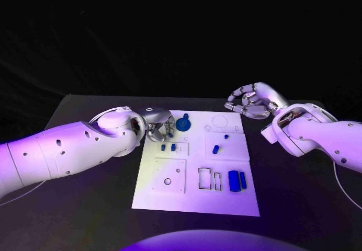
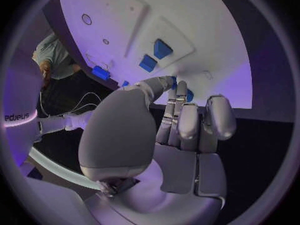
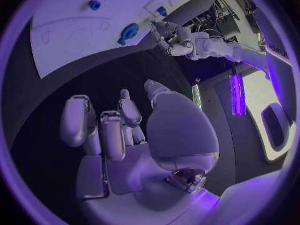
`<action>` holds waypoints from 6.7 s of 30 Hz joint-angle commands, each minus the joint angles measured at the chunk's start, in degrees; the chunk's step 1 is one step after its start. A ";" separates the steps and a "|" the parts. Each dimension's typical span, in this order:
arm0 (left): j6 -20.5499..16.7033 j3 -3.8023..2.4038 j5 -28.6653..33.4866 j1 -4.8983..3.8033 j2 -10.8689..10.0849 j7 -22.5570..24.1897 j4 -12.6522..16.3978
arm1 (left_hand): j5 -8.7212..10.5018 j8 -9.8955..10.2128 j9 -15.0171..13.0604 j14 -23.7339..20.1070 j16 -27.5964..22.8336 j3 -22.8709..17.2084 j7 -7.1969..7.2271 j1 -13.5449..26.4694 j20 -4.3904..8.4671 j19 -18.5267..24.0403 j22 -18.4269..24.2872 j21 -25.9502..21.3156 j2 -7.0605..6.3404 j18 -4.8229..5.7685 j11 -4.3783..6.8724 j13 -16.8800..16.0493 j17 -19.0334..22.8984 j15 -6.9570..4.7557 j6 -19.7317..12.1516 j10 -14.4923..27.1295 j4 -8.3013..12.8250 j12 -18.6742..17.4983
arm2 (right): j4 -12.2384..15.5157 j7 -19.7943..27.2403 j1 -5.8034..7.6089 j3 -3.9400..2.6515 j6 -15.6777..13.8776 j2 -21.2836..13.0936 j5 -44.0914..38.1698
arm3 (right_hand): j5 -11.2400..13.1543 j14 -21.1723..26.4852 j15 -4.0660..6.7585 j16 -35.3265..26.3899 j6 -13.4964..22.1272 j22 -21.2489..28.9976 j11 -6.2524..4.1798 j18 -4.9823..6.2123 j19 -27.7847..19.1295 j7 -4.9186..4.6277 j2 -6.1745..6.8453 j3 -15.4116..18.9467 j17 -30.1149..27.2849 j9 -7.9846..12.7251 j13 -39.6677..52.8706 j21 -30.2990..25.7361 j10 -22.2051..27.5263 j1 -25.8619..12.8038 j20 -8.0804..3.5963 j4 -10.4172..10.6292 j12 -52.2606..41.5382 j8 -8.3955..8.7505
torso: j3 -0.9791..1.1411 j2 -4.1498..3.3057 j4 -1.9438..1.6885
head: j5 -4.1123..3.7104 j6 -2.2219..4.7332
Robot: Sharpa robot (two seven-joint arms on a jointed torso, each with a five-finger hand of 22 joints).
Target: Assemble the parts on the task board
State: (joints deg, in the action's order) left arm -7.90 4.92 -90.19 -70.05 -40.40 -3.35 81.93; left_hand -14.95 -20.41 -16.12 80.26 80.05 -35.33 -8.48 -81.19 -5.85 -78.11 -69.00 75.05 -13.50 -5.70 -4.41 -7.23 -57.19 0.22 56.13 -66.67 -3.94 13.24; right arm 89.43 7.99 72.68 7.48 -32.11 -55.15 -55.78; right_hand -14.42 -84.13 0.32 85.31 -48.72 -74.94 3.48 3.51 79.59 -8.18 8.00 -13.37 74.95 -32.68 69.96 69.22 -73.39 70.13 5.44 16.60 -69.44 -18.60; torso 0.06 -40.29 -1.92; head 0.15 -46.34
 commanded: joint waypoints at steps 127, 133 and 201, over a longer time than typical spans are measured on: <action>2.28 0.21 -0.12 0.13 1.42 -0.91 -1.53 | 0.12 5.10 1.16 -0.98 -0.56 -0.42 -1.21 0.95 -0.59 1.50 2.39 -2.00 -0.94 0.14 -1.50 -0.59 2.18 1.08 -2.11 1.37 0.99 -5.63 | -0.23 0.29 -0.14 0.00 0.21 0.18 -0.66 | -0.30 -3.37 0.40 -0.60 0.26 -2.50 -0.10 1.21 -0.34 0.14 -0.07 0.16 5.23 -0.08 -0.36 -0.69 0.44 0.48 -0.06 -0.06 0.44 -0.19 | 0.03 0.00 0.01 | -0.09 -0.26; 2.26 0.21 -0.12 0.14 1.36 -0.95 -1.52 | 0.08 5.46 1.29 -1.08 -0.60 -0.62 -1.36 0.79 -0.70 1.55 2.45 -2.05 -0.93 0.13 -1.63 -0.61 2.36 1.20 -2.43 1.50 1.12 -5.81 | -0.22 0.28 -0.14 0.00 0.21 0.18 -0.66 | -0.30 -3.35 0.40 -0.64 0.28 -2.43 -0.10 1.23 -0.40 0.14 -0.05 0.17 5.16 -0.07 -0.38 -0.82 0.46 0.49 -0.06 -0.06 0.46 -0.19 | 0.02 0.01 0.03 | -0.11 -0.22; -5.56 -1.25 84.38 0.17 -10.66 29.14 5.60 | 0.20 6.60 1.48 -24.10 -20.84 6.62 -1.42 2.29 -1.90 23.22 32.01 -32.86 1.60 -4.85 -1.53 -3.37 32.15 2.03 -2.09 0.90 -0.08 0.05 | 1.95 -17.66 -3.43 0.23 17.21 1.90 -47.62 | 9.05 -2.99 -0.93 -3.64 -7.37 -6.40 1.78 0.17 2.62 -0.57 6.19 -21.56 0.01 6.63 -56.66 3.36 10.45 9.21 0.99 -9.74 59.88 6.24 | -0.01 -0.03 -0.02 | -5.58 1.76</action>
State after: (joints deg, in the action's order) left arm -14.02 3.72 -7.45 -69.85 -51.07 24.63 87.33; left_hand -14.64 -13.62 -14.60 55.81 59.18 -29.00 -10.01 -78.86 -7.60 -54.50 -37.06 42.39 -12.20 -10.22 -6.04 -10.55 -25.11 2.36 53.99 -66.24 -4.10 13.09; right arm 91.62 -8.85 69.40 7.70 -14.69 -53.52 -101.96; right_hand -5.51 -83.92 -0.31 81.35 -55.80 -74.93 5.24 4.81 81.68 -8.74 14.70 -34.69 74.88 -26.09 13.38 72.33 -62.68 79.54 6.46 6.87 -9.84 -12.54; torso -0.01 -40.34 -1.97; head -5.65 -44.50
